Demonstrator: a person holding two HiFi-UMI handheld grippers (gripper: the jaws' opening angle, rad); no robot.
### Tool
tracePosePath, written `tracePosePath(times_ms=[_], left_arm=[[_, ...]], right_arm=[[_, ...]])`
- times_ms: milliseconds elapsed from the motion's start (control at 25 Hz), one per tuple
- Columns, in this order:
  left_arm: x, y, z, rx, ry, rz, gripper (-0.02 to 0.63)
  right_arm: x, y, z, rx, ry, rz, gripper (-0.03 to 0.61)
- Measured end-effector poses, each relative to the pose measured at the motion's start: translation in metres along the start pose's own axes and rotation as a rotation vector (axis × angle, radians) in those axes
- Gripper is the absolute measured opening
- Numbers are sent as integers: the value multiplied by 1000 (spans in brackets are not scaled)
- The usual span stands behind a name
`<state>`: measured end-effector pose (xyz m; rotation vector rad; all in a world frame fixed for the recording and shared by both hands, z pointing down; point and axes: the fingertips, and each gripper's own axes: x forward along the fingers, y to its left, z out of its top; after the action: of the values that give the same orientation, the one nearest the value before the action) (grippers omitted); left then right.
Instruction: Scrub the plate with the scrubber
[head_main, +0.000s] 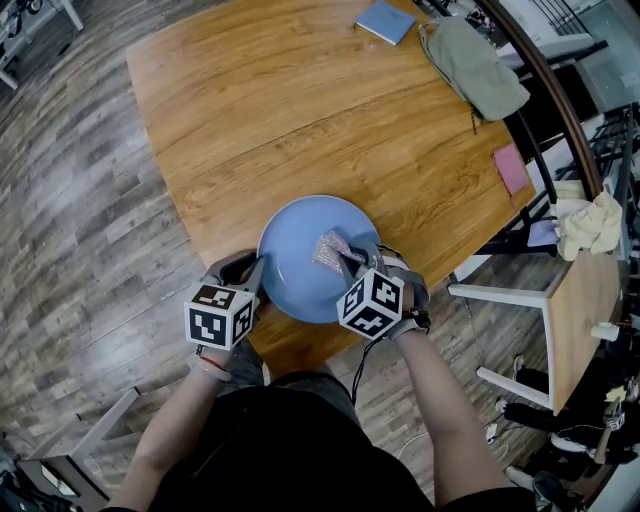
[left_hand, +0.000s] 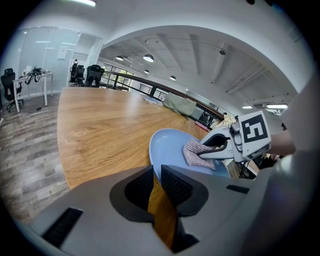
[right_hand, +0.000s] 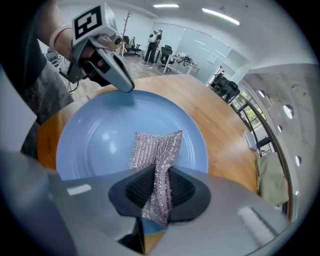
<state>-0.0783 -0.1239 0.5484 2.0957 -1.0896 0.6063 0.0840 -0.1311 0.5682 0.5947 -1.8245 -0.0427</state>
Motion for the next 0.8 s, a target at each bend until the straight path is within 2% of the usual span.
tracePosePath(times_ms=[400,600,800], left_arm=[[-1,-1,0,6,2,-10,44],[0,-2,0,7,3,-14,44],[0,-3,1,5,1,-14,44]], right_arm=[[14,-42,0,-108,82,-192,57],[23,-56,8,-90,97,-234,57],[31,-64,24,-132,93,-257,55]])
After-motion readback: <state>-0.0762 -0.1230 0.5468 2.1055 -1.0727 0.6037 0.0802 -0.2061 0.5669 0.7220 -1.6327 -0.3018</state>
